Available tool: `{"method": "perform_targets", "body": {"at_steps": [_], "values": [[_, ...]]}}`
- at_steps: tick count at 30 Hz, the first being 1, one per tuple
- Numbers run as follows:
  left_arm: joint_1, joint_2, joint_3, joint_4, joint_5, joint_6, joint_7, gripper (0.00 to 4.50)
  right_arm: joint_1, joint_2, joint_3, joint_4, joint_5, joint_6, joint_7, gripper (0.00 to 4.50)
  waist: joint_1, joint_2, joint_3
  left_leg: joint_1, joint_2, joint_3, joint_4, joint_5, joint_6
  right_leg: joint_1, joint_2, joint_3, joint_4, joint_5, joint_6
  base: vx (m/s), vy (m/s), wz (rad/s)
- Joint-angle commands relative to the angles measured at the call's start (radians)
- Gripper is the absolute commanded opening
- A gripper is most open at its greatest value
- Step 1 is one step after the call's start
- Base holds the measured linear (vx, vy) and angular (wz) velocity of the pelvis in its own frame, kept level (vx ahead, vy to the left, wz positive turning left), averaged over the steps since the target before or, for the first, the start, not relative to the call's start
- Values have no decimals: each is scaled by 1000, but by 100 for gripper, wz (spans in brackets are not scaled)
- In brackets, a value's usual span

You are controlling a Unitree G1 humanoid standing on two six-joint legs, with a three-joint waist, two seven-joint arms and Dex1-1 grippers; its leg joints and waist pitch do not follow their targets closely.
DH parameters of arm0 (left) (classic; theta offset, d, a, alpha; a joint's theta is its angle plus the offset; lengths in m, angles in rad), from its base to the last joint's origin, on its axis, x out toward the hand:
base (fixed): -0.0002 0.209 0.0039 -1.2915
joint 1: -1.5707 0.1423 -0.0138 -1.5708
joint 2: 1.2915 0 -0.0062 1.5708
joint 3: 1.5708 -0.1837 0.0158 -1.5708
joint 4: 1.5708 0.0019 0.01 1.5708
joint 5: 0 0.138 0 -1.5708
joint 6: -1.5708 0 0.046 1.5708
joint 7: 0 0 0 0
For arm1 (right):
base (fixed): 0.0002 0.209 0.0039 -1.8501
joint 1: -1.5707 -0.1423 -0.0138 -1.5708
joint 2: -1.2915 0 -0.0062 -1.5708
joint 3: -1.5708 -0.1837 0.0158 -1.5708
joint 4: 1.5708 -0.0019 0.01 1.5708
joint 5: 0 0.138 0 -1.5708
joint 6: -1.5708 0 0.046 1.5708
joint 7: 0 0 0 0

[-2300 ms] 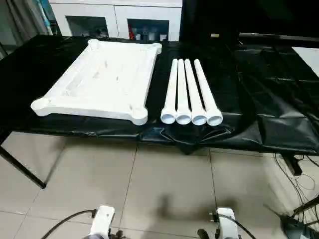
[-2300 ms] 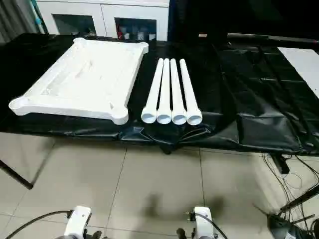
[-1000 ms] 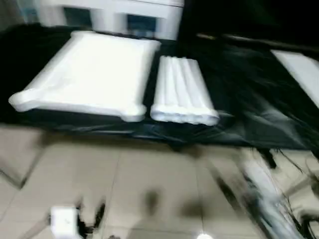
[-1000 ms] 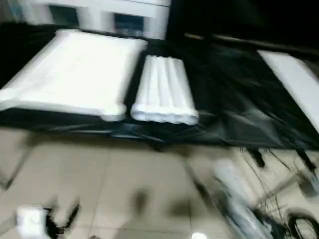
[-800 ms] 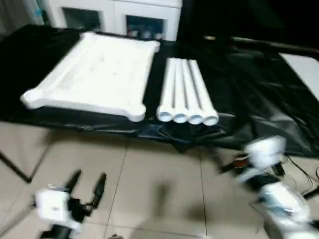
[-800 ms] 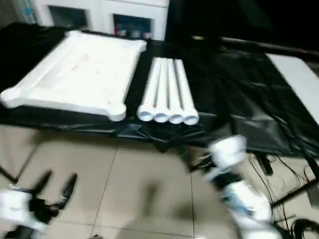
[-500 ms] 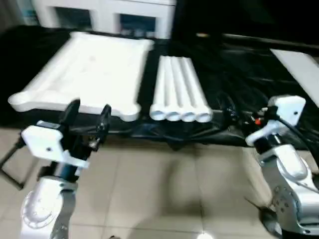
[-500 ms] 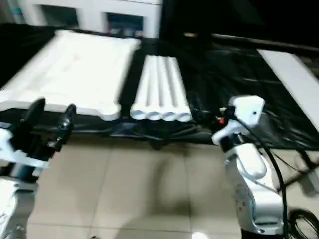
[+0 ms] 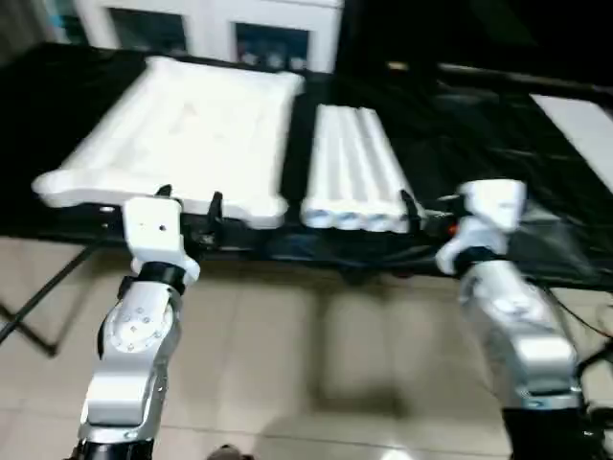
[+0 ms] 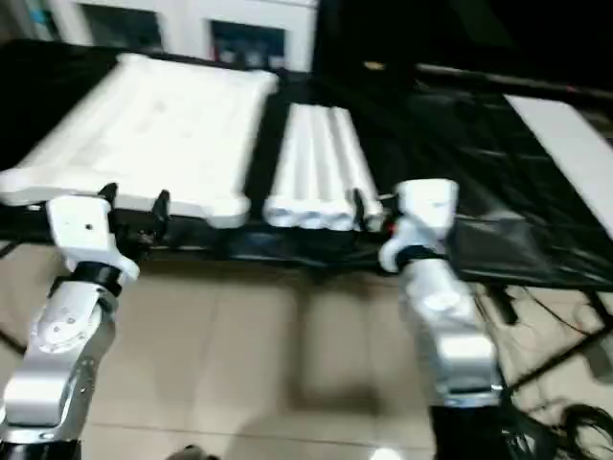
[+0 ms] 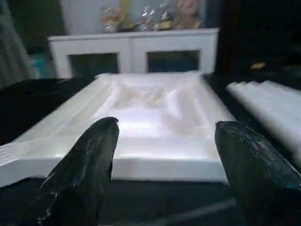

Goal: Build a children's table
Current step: Move to table

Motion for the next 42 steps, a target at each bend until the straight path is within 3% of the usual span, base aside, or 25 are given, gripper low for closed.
{"method": "perform_targets", "body": {"at_steps": [1, 3, 4, 5, 6, 8, 10, 11, 12, 15, 17, 18, 19, 20, 22, 24, 26, 28, 30, 34, 37, 38, 40, 41, 42], "values": [[-6, -3, -21, 9, 15, 2, 9, 369, 24, -2, -39, 12, 28, -14, -16, 450, -24, 30, -54, 83, 127, -49, -143, 267, 447, -57, 66, -78, 75, -111, 83, -96, 166, 3], [-6, 3, -29, 11, 22, 5, 9, 369, 36, 17, -56, 11, 60, -6, -18, 450, -21, 7, -47, 65, 121, -22, -162, 65, 309, -34, 23, -59, 26, -93, 71, -110, 143, 0], [-8, 5, -33, 13, 26, 7, 7, 369, 40, 25, -61, 13, 60, -10, -16, 450, 21, -42, -43, 37, 71, 4, -41, -237, 78, -19, -178, 87, -150, -248, 70, -117, 146, 7], [-9, 6, -36, 17, 28, 7, 3, 369, 46, 37, -63, 18, 52, -15, -14, 450, 25, -19, -57, -63, 41, -162, 192, -221, -54, 44, -337, 221, -187, -345, 23, -117, 146, 7], [-9, 6, -38, 17, 33, 9, 4, 369, 48, 39, -63, 18, 48, -15, -13, 450, 0, -26, -41, -83, 21, -184, 215, -191, -122, 43, -298, 155, -190, -442, 43, -113, 200, -14], [-8, 6, -43, 18, 41, 7, 5, 369, 54, 50, -65, 9, 65, 9, 6, 450, 4, -20, -26, -13, 24, -159, 108, -177, -177, 65, -174, 37, -193, -572, -148, -124, 251, -42], [-7, 3, -41, 20, 42, 6, 5, 369, 55, 63, -70, 2, 94, 23, 24, 450, -12, 14, -33, 62, 33, -132, -50, -143, -7, 35, -56, -17, -166, -520, -179, -133, 291, -2], [-8, 1, -40, 22, 44, 5, 5, 369, 53, 69, -70, 2, 95, 16, 25, 450, -84, 53, -35, 107, 60, -149, -126, -212, 123, -16, 75, -73, -32, -301, -131, -141, 282, 12], [-9, 2, -42, 25, 50, 3, 5, 369, 49, 74, -71, 9, 87, -9, 18, 450, -87, 70, -33, 99, 63, -144, -154, -260, 154, -18, 82, -85, 32, -224, -117, -128, 291, 15], [-24, 14, -64, 29, 96, -23, 10, 369, 40, 67, -67, 19, 99, 31, 13, 450, -87, 57, -28, 117, 108, -153, -171, -302, 255, -16, 57, -96, 48, -87, -86, -113, 272, 0], [-30, 15, -72, 34, 111, -10, 17, 369, 40, 61, -64, 18, 93, 26, 15, 450, -69, 6, -38, 99, 126, -162, -162, -376, 127, 22, -27, -16, -37, -91, -80, -106, 188, -9], [-35, 3, -69, 37, 98, -4, 23, 369, 39, 56, -60, 18, 78, 24, 15, 450, -18, -6, -30, 58, 110, -142, -72, -365, -36, 43, -171, 87, -143, -239, -176, -109, 171, 9], [-37, -7, -64, 36, 84, 0, 28, 369, 38, 59, -62, 18, 78, 20, 20, 450, -23, 13, -30, 61, 120, -163, -51, -256, -102, 66, -154, 47, -142, -338, -239, -101, 193, -6], [-38, -11, -63, 34, 78, 3, 29, 369, 36, 61, -64, 17, 79, 29, 20, 450, -59, 41, -26, 47, 178, -206, -145, -418, -179, 58, -4, -23, -92, -283, -172, -101, 193, -6], [-34, -25, -56, 25, 64, -1, 34, 369, 29, 63, -72, 16, 77, 68, 20, 450, -64, 77, -37, 73, 224, -224, -206, -593, -303, 17, 47, -28, 22, -64, -45, -89, 143, -2], [-30, -31, -50, 20, 65, 14, 43, 369, 26, 62, -70, 19, 70, 72, 19, 450, -55, 69, -36, 53, 175, -179, -211, -608, -278, 19, 47, -30, 18, 7, -13, -84, 98, 10], [-19, -30, -47, 15, 61, 27, 26, 369, 22, 57, -63, 22, 65, 72, 17, 450, -40, 43, -43, 36, 87, -138, -137, -530, -254, 20, -59, 27, -95, -97, -63, -74, -3, 4], [-16, -23, -52, 13, 58, 32, 8, 369, 20, 53, -60, 22, 63, 75, 16, 450, -24, 24, -38, 20, 88, -130, -111, -449, -213, 36, -116, 42, -142, -289, -90, -68, -32, -16], [-11, -17, -60, 4, 52, 18, -21, 369, 16, 52, -52, 16, 76, 87, 25, 450, -14, 13, -35, 24, 105, -124, -119, -404, -162, 41, -92, 28, -152, -495, -92, -64, -22, -18], [-16, -13, -58, -12, 50, 29, -17, 369, 7, 59, -45, 6, 82, 106, 40, 450, -39, 27, -14, 78, 104, -129, -121, -793, -209, 40, -49, -29, -189, -778, -38, -26, -3, -8], [-10, -21, -54, -35, 61, 56, 2, 369, 8, 56, -47, 9, 84, 122, 49, 450, -40, 62, -12, 51, 106, -102, -268, -1003, -218, 145, 66, -94, 5, -255, -47, 0, 0, 0], [-7, -28, -52, -45, 59, 65, 8, 369, 8, 48, -48, 4, 83, 133, 52, 450, -43, 30, -11, 96, 123, -96, -251, -955, -185, 115, 31, -57, -28, -274, -57, 0, 0, 0], [-14, -43, -60, -72, 53, 94, 8, 369, -2, 27, -65, -15, 97, 157, 63, 450, -32, 2, -1, 122, 74, -64, -63, -681, -170, 85, -118, 11, -233, -844, -88, 26, -22, -2], [-17, -54, -61, -82, 45, 100, 7, 369, -7, 9, -74, -34, 110, 181, 76, 450, -17, -15, 7, 46, 57, -93, 87, -214, -38, 146, -205, 89, -298, -1023, -124, 52, -43, -4], [-32, -66, -64, -82, 35, 98, 5, 369, -15, -26, -75, -56, 122, 211, 108, 450, -4, 0, 11, -19, 75, -116, 88, -119, -39, 203, -199, 72, -270, -947, -132, 114, 16, -17]]}}
